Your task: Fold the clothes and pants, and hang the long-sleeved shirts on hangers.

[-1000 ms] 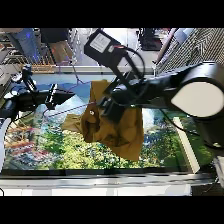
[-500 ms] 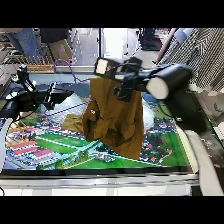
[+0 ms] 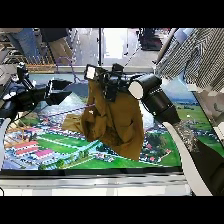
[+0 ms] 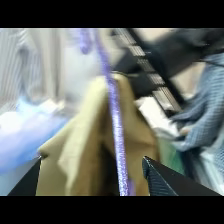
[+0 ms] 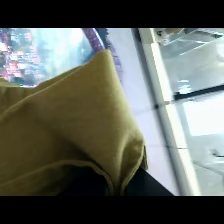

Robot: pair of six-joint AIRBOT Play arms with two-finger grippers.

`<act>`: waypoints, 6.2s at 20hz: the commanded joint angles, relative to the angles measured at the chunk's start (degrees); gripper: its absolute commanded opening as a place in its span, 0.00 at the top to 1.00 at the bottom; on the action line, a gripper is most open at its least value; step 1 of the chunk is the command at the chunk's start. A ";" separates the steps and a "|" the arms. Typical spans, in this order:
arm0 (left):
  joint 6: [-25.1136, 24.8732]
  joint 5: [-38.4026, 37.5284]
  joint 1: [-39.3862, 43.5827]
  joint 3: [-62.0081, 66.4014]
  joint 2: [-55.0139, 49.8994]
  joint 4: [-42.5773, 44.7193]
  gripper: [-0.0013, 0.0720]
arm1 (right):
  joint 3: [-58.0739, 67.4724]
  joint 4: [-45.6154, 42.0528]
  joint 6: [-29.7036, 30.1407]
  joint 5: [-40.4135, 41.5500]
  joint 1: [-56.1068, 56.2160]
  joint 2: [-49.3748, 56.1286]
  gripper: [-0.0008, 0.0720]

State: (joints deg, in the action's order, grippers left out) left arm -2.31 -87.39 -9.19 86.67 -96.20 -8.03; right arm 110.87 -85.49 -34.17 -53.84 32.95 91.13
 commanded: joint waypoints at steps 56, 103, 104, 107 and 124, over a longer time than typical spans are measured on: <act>77.09 27.32 -2.86 21.86 2.08 33.24 0.97 | -5.51 -13.60 -33.33 -12.98 -1.88 -9.57 0.96; 90.82 18.51 42.51 21.79 28.76 95.47 0.29 | 7.61 -22.67 -68.28 1.07 -5.38 -17.55 0.96; 90.82 17.86 42.51 21.79 31.21 97.98 0.29 | 7.17 -24.83 -72.08 2.58 -7.50 -17.55 0.96; 90.84 13.40 41.72 21.79 36.85 108.74 0.29 | 7.10 -32.87 -78.36 -2.56 -16.33 -17.81 0.96; 90.82 9.55 10.73 20.59 35.63 112.83 0.30 | 10.62 -52.17 -76.41 -2.73 -79.01 -22.18 0.96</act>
State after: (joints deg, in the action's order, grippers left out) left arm 88.55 -77.60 4.19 107.92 -59.27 104.68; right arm 121.19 -136.44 -108.64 -69.19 -38.48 68.90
